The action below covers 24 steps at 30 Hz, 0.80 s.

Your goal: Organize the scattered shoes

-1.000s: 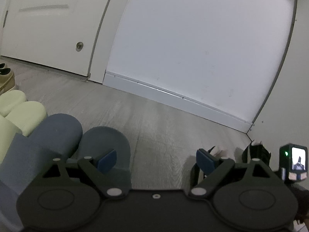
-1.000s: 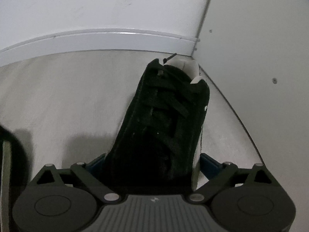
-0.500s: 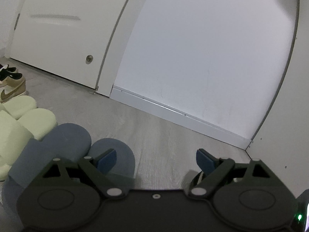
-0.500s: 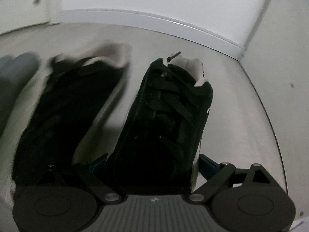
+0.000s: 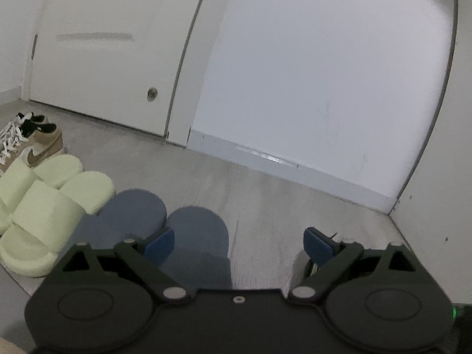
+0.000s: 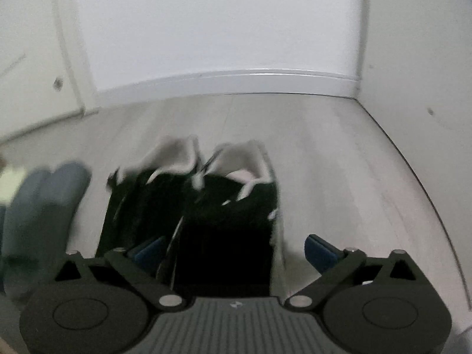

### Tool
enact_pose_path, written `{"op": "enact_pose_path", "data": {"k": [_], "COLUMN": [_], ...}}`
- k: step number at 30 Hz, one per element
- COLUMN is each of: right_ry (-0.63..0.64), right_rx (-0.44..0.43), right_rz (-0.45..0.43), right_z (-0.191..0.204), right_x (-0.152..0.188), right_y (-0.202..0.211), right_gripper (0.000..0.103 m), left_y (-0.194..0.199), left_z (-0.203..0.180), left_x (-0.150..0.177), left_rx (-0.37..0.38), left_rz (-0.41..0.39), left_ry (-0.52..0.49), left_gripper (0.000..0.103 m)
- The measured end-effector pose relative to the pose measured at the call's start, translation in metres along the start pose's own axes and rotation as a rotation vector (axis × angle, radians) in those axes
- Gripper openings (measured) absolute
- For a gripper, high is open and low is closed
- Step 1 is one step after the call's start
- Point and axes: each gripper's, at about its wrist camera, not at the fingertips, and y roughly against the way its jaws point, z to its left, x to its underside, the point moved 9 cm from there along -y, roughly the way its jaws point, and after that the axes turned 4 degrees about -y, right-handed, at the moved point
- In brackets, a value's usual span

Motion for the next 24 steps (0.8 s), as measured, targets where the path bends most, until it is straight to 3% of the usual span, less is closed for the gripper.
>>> {"op": "enact_pose_path", "data": {"k": [6, 8, 10, 16, 24], "right_ry": [-0.056, -0.063, -0.06, -0.006, 0.114], "right_rx": [-0.054, -0.058, -0.054, -0.095, -0.23], "right_rz": [0.088, 0.081, 0.068, 0.028, 0.054], "right_z": [0.006, 0.01, 0.01, 0.026, 0.077], "right_x": [0.013, 0.018, 0.016, 0.016, 0.029], "right_y": [-0.021, -0.022, -0.021, -0.027, -0.026], "right_gripper": [0.096, 0.096, 0.087, 0.085, 0.085], "left_y": [-0.016, -0.018, -0.019, -0.022, -0.016], "left_z": [-0.002, -0.001, 0.0, 0.001, -0.003], "left_x": [0.008, 0.009, 0.009, 0.01, 0.009], "left_rx": [-0.003, -0.004, -0.006, -0.007, 0.008], "left_rz": [0.04, 0.042, 0.043, 0.037, 0.009], "left_ry": [-0.007, 0.002, 0.014, 0.041, 0.048], "left_gripper": [0.095, 0.095, 0.095, 0.095, 0.095]}}
